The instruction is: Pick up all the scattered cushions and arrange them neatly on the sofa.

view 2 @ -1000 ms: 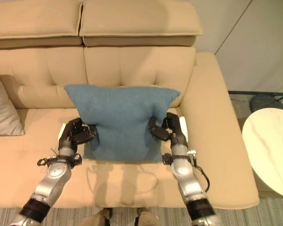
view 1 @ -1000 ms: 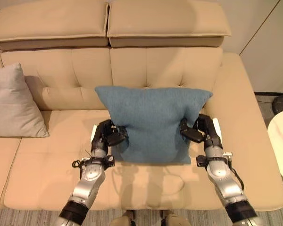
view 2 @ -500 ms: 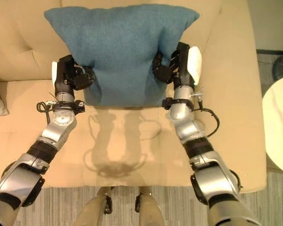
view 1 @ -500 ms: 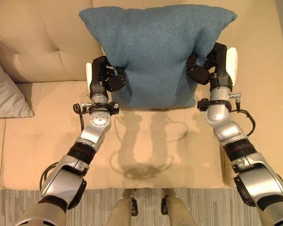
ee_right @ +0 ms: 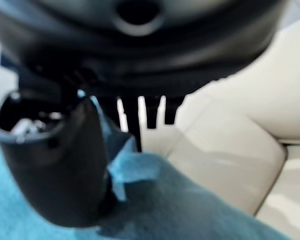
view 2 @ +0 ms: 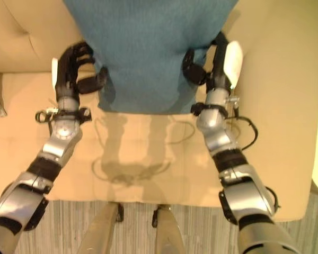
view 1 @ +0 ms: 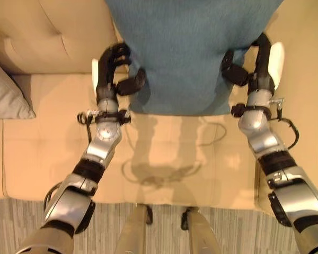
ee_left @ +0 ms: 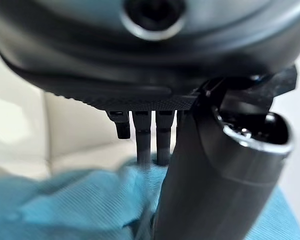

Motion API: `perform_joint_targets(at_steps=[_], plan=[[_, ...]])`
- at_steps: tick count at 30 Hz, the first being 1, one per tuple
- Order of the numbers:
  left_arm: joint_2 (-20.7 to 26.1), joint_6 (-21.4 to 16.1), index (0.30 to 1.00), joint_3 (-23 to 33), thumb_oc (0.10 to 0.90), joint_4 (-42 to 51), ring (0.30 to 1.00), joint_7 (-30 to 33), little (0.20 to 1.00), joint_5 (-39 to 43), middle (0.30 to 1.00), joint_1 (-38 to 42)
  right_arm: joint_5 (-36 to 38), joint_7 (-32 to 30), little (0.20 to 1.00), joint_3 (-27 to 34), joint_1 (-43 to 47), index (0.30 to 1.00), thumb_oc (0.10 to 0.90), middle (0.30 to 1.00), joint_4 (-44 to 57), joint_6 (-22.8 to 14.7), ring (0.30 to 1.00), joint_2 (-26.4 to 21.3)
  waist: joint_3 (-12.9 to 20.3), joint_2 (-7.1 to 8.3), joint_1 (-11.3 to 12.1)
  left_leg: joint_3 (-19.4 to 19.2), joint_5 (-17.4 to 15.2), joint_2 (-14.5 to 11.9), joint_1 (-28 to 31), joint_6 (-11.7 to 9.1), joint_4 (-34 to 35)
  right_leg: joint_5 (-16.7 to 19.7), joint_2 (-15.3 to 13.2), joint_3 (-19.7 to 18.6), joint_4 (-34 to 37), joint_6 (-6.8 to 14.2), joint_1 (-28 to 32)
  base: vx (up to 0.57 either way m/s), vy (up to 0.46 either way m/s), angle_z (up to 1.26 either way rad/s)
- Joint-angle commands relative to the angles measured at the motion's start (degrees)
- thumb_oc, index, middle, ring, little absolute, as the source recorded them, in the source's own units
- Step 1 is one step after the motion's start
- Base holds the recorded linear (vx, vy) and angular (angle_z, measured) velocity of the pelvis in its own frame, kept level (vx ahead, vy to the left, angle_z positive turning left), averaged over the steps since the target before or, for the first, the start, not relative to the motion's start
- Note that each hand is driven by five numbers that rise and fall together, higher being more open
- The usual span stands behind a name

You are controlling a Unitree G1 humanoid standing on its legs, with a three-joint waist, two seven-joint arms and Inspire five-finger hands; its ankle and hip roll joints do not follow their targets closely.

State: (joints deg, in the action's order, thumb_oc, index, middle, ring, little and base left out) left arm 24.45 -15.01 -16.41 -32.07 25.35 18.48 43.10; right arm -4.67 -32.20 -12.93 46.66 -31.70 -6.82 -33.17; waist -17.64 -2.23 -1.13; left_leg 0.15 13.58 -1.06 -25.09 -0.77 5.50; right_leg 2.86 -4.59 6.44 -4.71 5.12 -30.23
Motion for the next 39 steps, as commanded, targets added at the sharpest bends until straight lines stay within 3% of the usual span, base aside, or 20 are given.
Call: perform_joint_targets(at_steps=[1,8,14,18,22,24,25,26,27,30,32,35,39], plan=[[2.80,-4.33,0.900,4.10,0.800,1.76,0.900,-1.35,0.900,-0.56,0.900,-6.79,1.12,0.52,0.900,3.42,-6.37,0.900,0.800,0.900,2.62,-3.49,0.900,-1.03,10.39,3.36,-0.34,-2.41,-7.83,0.68,1.47,-4.37,-0.50,3.71,-0.63,1.49,8.34,2.40,5.38,0.01,-0.011,0.23],[1.50,-2.35,0.900,15.92,0.800,8.46,0.900,-8.22,0.900,-1.79,0.900,-31.95,-0.31,8.12,0.900,15.56,-33.93,0.900,0.800,0.900,8.58,-3.67,0.900,0.91,11.22,3.68,-0.72,-2.97,-9.16,-0.34,9.80,-4.38,-0.50,0.59,-0.56,3.01,7.11,1.84,14.89,0.06,-0.027,0.12],[0.26,-0.97,0.900,17.46,0.800,7.12,0.900,-10.78,0.900,-3.02,0.900,-39.96,-0.39,10.33,0.900,17.99,-41.32,0.900,0.800,0.900,8.05,-3.72,0.900,3.61,11.77,3.75,-0.70,-3.05,-9.72,-0.92,13.81,-4.44,-0.50,-0.29,-0.24,3.81,7.51,1.76,19.30,0.04,-0.027,-0.03],[-1.98,1.30,0.900,18.13,0.800,0.78,0.900,-13.51,0.900,-4.92,0.900,-47.33,-0.59,12.35,0.900,17.43,-46.10,0.900,0.800,0.900,3.20,-3.70,0.900,6.25,12.47,4.14,-0.45,-3.26,-9.90,-1.73,16.72,-4.60,-0.50,-0.91,0.72,4.21,8.87,1.52,23.28,0.01,-0.058,0.02],[-3.53,2.59,0.900,17.12,0.800,-5.06,0.900,-14.84,0.900,-6.64,0.900,-49.22,-0.07,13.76,0.900,15.58,-46.64,0.900,0.800,0.900,-1.19,-3.78,0.900,7.39,11.80,4.81,-0.32,-3.08,-9.89,-2.13,16.26,-4.87,-3.45,-1.31,0.98,4.22,9.51,1.14,24.40,-0.08,-0.058,0.12],[-4.75,3.85,0.900,15.46,0.800,-13.08,0.900,-15.84,0.900,-9.71,0.900,-49.04,-0.60,15.22,0.900,12.37,-46.25,0.900,0.800,0.900,-6.88,-3.44,0.900,8.00,10.72,5.88,-0.11,-2.87,-13.28,-1.60,13.89,-4.37,-10.60,-0.82,0.12,4.58,9.62,0.85,24.67,-0.16,-0.044,0.21],[-4.74,3.83,0.900,15.47,0.800,-13.12,0.900,-15.84,0.900,-9.72,0.900,-48.97,-0.60,15.21,0.900,12.38,-46.19,0.900,0.800,0.900,-6.91,-3.46,0.900,8.01,10.83,5.91,-0.21,-2.81,-13.11,-1.52,13.62,-4.34,-10.61,-0.70,0.05,4.65,9.65,0.87,24.47,-0.18,-0.020,0.32],[-5.48,4.30,0.900,14.41,0.800,-18.87,0.900,-16.22,0.900,-12.54,0.900,-48.28,-1.45,16.19,0.900,9.57,-45.54,0.900,0.800,0.900,-11.27,-3.22,0.900,8.41,10.41,6.96,-0.19,-2.43,-17.56,0.05,13.43,-3.71,-16.29,-0.04,-1.08,4.71,9.44,0.80,24.13,-0.19,0.002,0.32],[-6.18,4.64,0.900,14.31,0.800,-22.33,0.900,-16.44,0.900,-13.30,0.900,-48.11,-2.07,16.62,0.900,8.46,-45.46,0.900,0.800,0.900,-13.44,-3.00,0.900,8.68,10.36,7.30,-0.35,-2.22,-19.41,0.70,13.80,-3.50,-19.05,0.27,-1.47,4.72,9.32,0.75,24.00,-0.23,0.025,0.27],[-7.89,5.31,0.900,13.73,0.800,-29.09,0.900,-16.89,0.900,-14.91,0.900,-47.63,-3.55,17.60,0.900,5.96,-44.69,0.900,0.800,0.900,-19.45,-2.12,0.900,9.45,10.95,6.83,-0.54,-1.40,-22.24,1.45,17.89,-3.43,-21.72,0.87,-1.26,4.37,9.01,0.70,23.87,-0.10,0.077,0.04],[-8.77,5.49,0.900,12.84,0.800,-31.81,0.900,-17.36,0.900,-15.72,0.900,-47.10,-4.42,18.21,0.900,4.57,-44.28,0.900,0.800,0.900,-23.60,-1.35,0.900,10.08,11.86,6.50,-1.29,-0.42,-22.56,2.39,20.86,-3.46,-20.16,1.70,-1.18,4.30,8.58,0.91,23.07,-0.09,0.119,0.01],[-9.56,5.90,0.900,10.83,0.800,-33.52,0.900,-17.58,0.900,-17.45,0.900,-45.96,-4.90,18.41,0.900,3.48,-43.27,0.900,0.800,0.900,-29.96,-0.11,0.900,11.04,12.28,5.64,-1.84,0.45,-24.91,4.18,24.41,-1.92,-14.34,2.96,-1.39,4.14,7.34,1.77,21.21,-0.14,0.149,0.28],[-9.59,5.81,0.900,9.52,0.800,-34.01,0.900,-17.26,0.900,-17.88,0.900,-43.90,-5.57,18.70,0.900,2.16,-42.16,0.900,0.800,0.900,-33.27,1.14,0.900,12.00,11.58,5.92,-1.82,1.97,-24.24,6.64,24.46,-0.38,-11.74,6.09,-2.38,3.21,6.39,3.72,17.45,-0.22,0.163,-0.17]])
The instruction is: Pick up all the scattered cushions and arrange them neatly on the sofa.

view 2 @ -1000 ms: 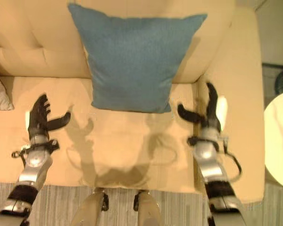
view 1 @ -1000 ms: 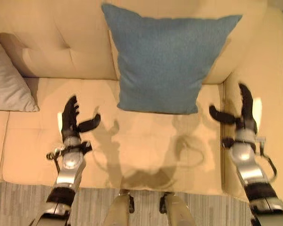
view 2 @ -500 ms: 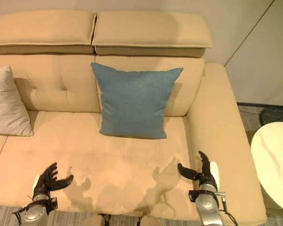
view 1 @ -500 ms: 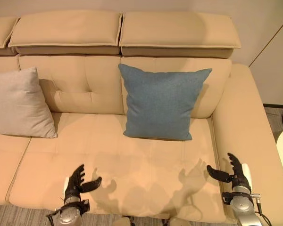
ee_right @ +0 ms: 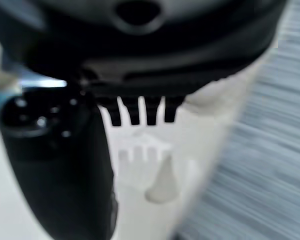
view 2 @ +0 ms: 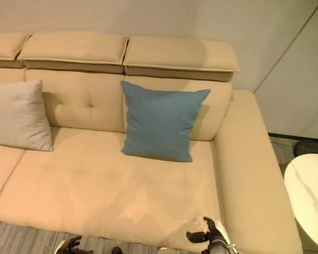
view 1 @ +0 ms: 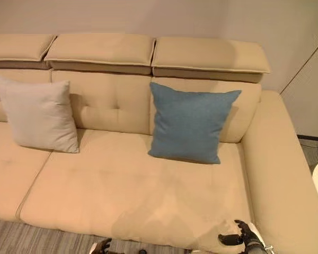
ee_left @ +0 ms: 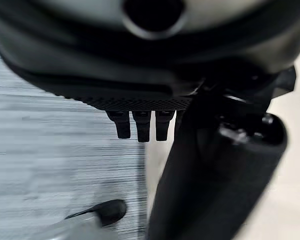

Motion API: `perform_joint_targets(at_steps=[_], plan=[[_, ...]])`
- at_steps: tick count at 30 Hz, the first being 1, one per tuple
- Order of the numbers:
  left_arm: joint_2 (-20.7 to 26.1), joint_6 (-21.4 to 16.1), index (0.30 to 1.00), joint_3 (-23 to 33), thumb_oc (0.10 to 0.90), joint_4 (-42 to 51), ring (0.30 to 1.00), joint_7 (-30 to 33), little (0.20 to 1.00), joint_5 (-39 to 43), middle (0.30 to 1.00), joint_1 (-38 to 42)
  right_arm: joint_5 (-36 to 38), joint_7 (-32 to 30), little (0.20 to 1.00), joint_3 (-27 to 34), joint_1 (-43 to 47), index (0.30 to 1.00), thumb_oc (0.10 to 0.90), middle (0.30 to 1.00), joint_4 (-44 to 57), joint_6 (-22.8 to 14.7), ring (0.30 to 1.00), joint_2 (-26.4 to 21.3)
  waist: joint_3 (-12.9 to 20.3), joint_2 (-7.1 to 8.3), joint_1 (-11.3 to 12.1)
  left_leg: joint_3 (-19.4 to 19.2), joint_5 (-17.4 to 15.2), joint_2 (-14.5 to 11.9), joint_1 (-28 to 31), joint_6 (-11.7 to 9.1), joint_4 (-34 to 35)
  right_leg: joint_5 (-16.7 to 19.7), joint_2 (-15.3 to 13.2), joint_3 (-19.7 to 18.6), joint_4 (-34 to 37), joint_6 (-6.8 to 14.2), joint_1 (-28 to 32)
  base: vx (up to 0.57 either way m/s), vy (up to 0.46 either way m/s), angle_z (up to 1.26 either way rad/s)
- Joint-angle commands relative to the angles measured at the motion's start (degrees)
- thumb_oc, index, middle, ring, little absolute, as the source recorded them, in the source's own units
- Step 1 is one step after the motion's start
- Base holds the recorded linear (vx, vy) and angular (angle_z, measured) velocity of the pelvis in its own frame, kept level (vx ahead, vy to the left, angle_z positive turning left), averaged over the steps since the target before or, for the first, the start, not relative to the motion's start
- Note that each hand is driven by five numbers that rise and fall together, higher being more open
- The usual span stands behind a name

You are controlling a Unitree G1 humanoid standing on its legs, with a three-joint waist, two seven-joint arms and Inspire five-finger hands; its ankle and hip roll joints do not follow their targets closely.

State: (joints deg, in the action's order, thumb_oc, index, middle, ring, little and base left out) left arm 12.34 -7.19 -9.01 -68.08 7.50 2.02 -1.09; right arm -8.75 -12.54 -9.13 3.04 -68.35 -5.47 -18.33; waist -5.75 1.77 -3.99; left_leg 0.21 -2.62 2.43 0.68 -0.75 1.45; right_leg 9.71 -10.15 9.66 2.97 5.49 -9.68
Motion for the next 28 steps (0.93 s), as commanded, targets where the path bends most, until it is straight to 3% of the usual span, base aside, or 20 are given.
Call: perform_joint_targets(at_steps=[1,4,11,14,17,28], plan=[[2.58,-2.02,0.900,1.87,0.800,2.05,0.900,0.46,0.900,-1.55,0.900,0.67,-1.46,-0.72,0.900,-1.83,1.62,0.900,0.800,0.900,2.69,-0.04,0.900,-2.57,-0.47,2.08,1.17,2.23,-7.67,3.48,-1.42,-0.21,-7.15,-0.53,3.04,0.00,-1.17,3.78,-3.69,-0.22,0.132,-0.18],[2.89,-1.56,0.900,2.08,0.800,1.13,0.900,0.69,0.900,-1.52,0.900,1.50,-1.69,-0.50,0.900,-2.46,2.59,0.900,0.800,0.900,1.64,0.94,0.900,-1.74,-1.35,2.45,1.39,2.09,-6.33,3.66,-2.10,0.53,-6.59,0.16,2.30,-0.26,-2.71,4.91,-5.42,-0.24,0.092,-0.25],[4.23,-0.30,0.900,2.27,0.800,-1.03,0.900,0.57,0.900,-1.94,0.900,1.97,-1.08,0.15,0.900,-3.16,3.07,0.900,0.800,0.900,-0.71,1.32,0.900,-1.01,-1.32,0.89,3.78,0.55,-1.33,0.97,-3.85,1.87,-2.30,-8.08,2.24,-0.84,-15.51,2.80,-2.28,-0.20,0.036,-0.26],[4.33,-0.15,0.900,2.52,0.800,-1.19,0.900,0.53,0.900,-1.51,0.900,1.85,-0.74,0.22,0.900,-2.79,2.72,0.900,0.800,0.900,-0.97,1.28,0.900,-0.84,0.08,1.03,4.63,0.07,-0.36,0.92,-4.41,1.70,-0.95,-9.13,2.23,-1.37,-14.68,2.95,0.87,-0.09,-0.034,-0.12],[4.07,-0.12,0.900,2.90,0.800,-1.51,0.900,1.06,0.900,-1.18,0.900,1.32,-0.99,-0.10,0.900,-2.61,2.60,0.900,0.800,0.900,-1.13,1.80,0.900,-0.69,2.17,1.98,6.09,-1.66,0.89,1.24,-4.94,0.93,1.18,-9.36,1.98,-0.35,-7.79,3.43,5.18,-0.05,-0.093,-0.25],[3.67,0.50,0.900,1.94,0.800,-1.77,0.900,0.76,0.900,-1.48,0.900,2.27,0.81,0.14,0.900,-2.31,2.65,0.900,0.800,0.900,-3.10,2.34,0.900,-0.63,3.17,1.59,4.89,-1.84,1.40,-0.10,-2.30,-0.10,2.77,-10.01,3.84,-0.76,-4.32,2.76,7.90,0.02,-0.061,-0.07]])
